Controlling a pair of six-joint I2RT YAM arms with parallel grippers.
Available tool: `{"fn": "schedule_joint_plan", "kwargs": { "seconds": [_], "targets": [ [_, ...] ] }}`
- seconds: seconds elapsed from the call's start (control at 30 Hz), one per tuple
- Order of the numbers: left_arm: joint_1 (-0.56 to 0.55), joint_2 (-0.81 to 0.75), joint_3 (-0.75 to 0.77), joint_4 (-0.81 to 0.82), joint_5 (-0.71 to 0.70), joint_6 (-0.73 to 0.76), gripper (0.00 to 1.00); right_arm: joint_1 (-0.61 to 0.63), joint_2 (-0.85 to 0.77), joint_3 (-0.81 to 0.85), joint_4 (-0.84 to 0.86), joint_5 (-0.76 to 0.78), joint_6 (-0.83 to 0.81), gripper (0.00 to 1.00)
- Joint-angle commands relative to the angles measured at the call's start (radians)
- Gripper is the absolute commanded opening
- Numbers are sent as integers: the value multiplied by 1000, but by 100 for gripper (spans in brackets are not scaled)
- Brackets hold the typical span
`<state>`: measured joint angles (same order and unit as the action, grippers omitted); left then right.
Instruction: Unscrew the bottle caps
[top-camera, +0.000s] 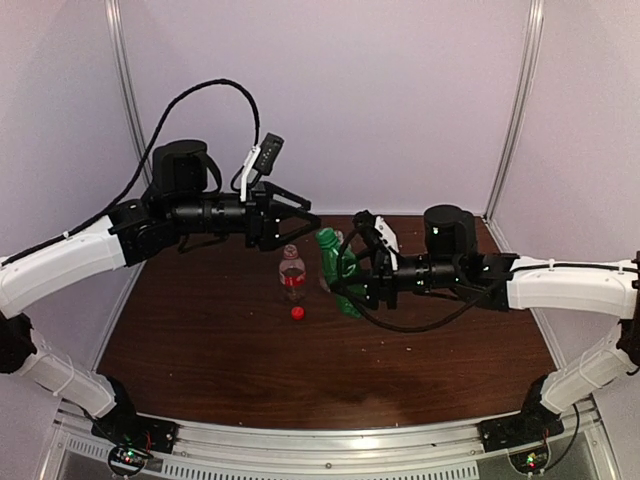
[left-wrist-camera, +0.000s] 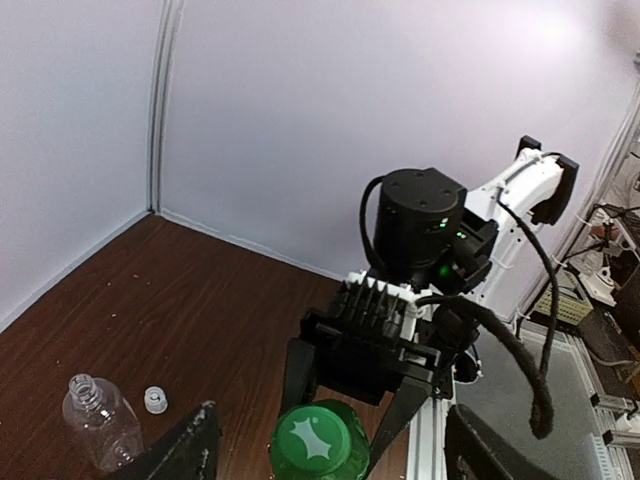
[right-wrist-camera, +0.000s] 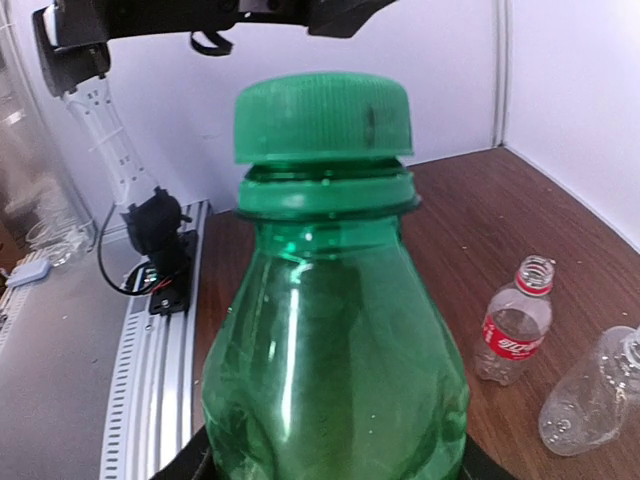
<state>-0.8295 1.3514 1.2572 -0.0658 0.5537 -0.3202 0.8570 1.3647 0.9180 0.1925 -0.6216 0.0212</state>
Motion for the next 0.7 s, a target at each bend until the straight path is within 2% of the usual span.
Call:
{"fn": "schedule_joint_plan", "kwargs": {
  "seconds": [0.0,0.27,0.67],
  "targets": [
    [12,-23,-17,101,262,97,79,-4,-8,49,-10,-254,-27,42],
    [10,24,-27,203,425,84,76,-4,48,80,72,-464,64,42],
    [-13,81,-42,280,499,44,52,-4,91,79,211,-535,167,42]
  ]
}}
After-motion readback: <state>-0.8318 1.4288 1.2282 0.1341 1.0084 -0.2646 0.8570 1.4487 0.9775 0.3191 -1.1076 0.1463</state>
